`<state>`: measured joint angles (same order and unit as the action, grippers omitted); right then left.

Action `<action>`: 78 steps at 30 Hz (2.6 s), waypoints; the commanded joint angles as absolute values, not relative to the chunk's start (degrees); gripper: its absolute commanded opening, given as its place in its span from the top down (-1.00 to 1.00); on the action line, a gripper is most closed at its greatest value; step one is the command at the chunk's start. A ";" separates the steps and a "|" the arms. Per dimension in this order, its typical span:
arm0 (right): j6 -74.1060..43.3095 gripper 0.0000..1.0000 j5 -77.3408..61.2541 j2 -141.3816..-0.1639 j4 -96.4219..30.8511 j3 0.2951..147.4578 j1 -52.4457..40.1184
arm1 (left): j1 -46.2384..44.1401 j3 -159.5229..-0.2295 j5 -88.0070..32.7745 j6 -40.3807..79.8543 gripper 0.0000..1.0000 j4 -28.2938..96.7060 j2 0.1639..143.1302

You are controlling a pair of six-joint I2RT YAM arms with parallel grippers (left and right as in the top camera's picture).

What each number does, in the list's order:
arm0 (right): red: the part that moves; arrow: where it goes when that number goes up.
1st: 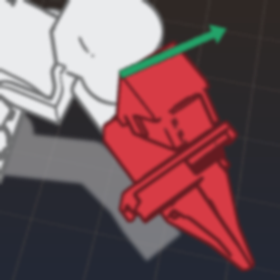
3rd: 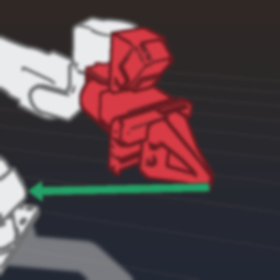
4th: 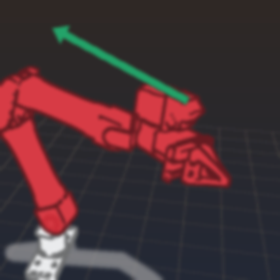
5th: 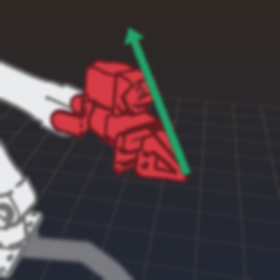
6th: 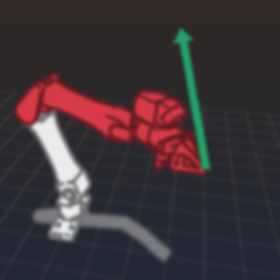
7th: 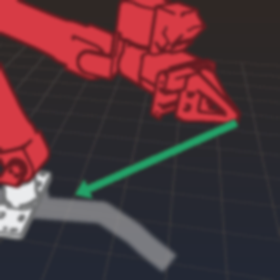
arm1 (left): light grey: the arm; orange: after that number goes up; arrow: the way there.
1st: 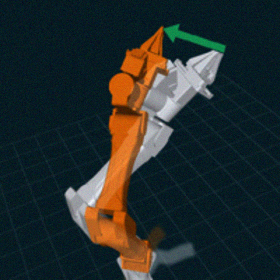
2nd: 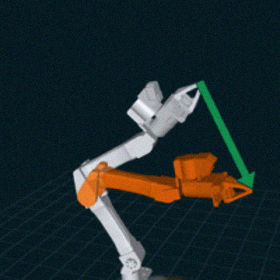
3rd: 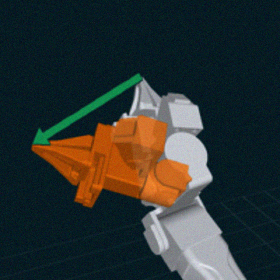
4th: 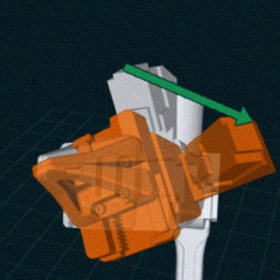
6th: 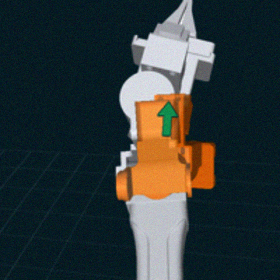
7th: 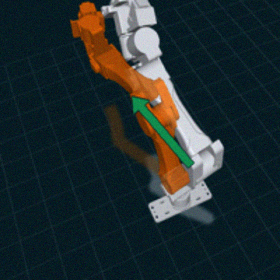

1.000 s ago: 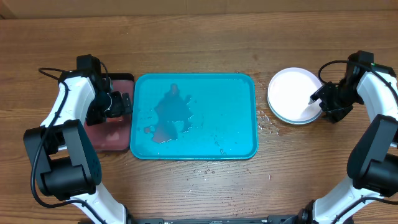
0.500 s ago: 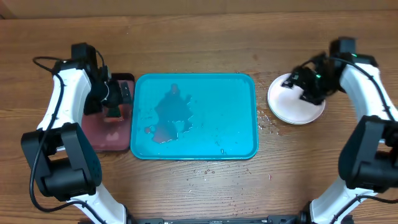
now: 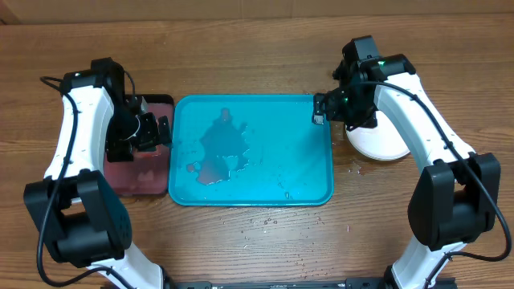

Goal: Clean dirty plates on tray and stack at the side

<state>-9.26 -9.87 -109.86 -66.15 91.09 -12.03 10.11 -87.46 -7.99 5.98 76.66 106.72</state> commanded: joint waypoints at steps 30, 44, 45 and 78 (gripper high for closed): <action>-10.48 -1.00 -2.61 -63.57 -50.19 63.66 -11.88 | 9.72 -51.24 -7.07 2.76 -0.99 49.95 48.49; -10.48 -1.00 -2.61 -64.42 -50.19 63.66 -11.88 | 9.72 -51.24 -7.07 2.76 -0.99 50.39 53.80; -10.48 -1.00 -2.61 -64.42 -50.19 63.66 -11.88 | 9.74 -51.24 -7.07 2.76 -0.99 50.39 54.30; -5.96 -1.00 -4.60 -20.49 10.31 16.27 -3.49 | 9.72 -51.24 -7.07 2.76 -1.00 50.35 71.88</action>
